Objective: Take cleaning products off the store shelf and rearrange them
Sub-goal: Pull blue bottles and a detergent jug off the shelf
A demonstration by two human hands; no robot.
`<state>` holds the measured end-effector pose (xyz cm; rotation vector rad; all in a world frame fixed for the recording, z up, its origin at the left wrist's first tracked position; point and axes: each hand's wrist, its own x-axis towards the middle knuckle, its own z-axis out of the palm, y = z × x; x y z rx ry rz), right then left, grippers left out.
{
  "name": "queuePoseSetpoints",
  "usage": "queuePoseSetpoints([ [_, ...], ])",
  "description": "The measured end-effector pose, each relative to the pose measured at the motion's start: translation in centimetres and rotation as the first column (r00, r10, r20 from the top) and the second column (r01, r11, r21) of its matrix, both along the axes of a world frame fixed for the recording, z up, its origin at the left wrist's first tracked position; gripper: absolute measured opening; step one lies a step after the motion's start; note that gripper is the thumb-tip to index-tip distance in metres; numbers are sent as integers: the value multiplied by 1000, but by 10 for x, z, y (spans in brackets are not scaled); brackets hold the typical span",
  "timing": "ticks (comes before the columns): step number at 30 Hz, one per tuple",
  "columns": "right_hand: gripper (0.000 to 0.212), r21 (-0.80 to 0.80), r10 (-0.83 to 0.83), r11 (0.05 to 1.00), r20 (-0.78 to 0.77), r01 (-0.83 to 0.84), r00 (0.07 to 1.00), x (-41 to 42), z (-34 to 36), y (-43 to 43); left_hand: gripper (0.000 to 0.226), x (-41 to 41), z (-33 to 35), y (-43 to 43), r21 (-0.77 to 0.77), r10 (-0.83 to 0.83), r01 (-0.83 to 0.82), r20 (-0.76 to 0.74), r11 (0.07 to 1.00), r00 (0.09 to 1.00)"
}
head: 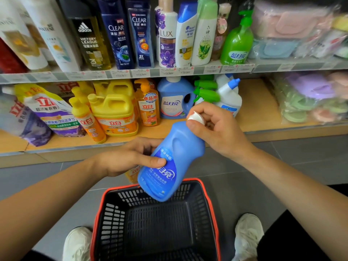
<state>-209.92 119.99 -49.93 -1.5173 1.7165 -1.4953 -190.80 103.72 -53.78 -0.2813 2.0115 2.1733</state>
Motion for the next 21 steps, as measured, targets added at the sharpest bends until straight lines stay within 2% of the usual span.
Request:
queuePoseSetpoints([
  [4,28,20,-92,995,-49,93,995,2,-1,1,37,-3,0,6,-81,23,-26,-31,996,999],
  [8,17,86,-265,957,-117,276,957,-2,-8,-3,41,-4,-5,18,-281,162,-178,-80,943,984],
  [10,19,88,-301,945,-140,315,943,-5,-10,-3,47,-5,-6,23,-340,211,-237,-112,910,971],
  [13,19,110,-196,972,-122,209,973,-7,-7,0,51,-5,-5,22,-350,226,-254,-118,902,967],
  [15,21,141,-140,979,-72,149,988,-11,-2,3,57,-5,-1,20,-424,226,-263,-137,867,965],
  [16,25,153,-147,976,-55,154,988,-14,-1,4,61,-5,0,20,-515,227,-273,-152,813,962],
  [17,27,162,-169,971,-52,175,984,-17,0,4,65,-4,1,20,-642,235,-284,-164,712,958],
  [19,24,169,-212,960,-78,223,974,-22,-3,3,69,-1,2,23,-852,260,-308,-212,423,942],
  [20,21,176,-225,955,-87,237,971,-22,-5,2,69,0,3,25,-892,262,-324,-246,314,933],
  [21,21,187,-231,951,-92,244,969,-21,-6,2,67,1,3,27,-905,257,-343,-279,250,925],
])
